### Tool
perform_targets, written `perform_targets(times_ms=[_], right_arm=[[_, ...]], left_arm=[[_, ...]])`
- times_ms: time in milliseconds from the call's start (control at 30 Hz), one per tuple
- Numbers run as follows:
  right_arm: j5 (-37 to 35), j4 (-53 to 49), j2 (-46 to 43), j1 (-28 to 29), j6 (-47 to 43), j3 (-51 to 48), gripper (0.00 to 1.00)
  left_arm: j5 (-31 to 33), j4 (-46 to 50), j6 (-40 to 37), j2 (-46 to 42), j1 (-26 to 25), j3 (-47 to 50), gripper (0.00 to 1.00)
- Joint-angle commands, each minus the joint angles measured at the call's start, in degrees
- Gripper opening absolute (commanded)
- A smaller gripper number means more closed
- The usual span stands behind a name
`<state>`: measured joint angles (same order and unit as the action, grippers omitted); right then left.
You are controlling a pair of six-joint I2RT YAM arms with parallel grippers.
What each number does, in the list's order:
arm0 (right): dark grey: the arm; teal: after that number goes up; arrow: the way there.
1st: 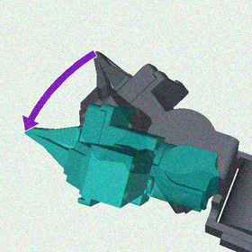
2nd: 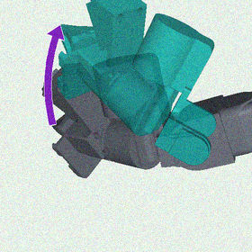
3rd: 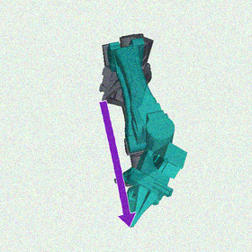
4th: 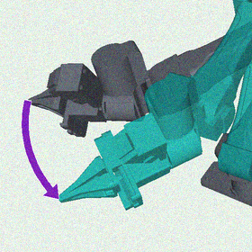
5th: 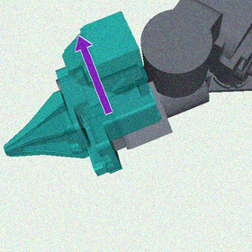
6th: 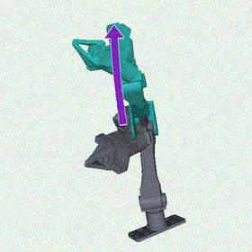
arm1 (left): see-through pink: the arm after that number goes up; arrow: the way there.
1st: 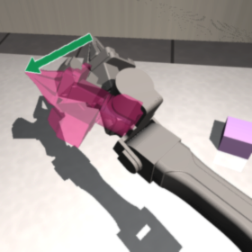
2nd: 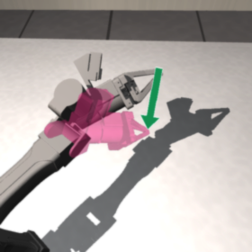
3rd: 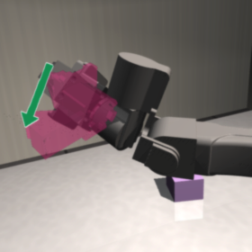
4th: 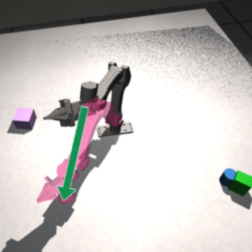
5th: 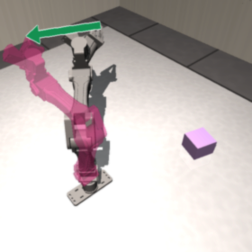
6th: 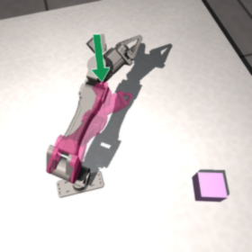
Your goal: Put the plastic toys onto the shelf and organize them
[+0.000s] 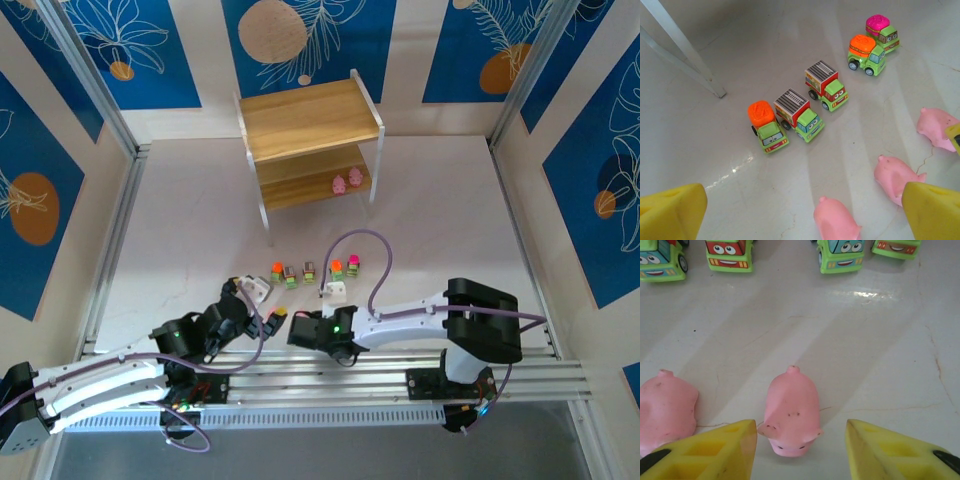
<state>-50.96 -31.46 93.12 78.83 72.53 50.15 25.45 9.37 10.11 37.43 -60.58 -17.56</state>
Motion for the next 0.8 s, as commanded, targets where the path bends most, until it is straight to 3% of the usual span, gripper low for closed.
perform_targets(times_ms=[0,767], right_arm=[[-0.16,0.87,1.59,-0.54,0.36,0.57,0.50],[2.06,4.08,5.26,-2.79,-1.06,-0.23,0.42]], left_arm=[[-0.39,-0.61,-0.18,-0.60,0.46,-0.89,1.00],[-1.17,-0.71,-0.48,-0.41,0.46,-0.98,1.00]])
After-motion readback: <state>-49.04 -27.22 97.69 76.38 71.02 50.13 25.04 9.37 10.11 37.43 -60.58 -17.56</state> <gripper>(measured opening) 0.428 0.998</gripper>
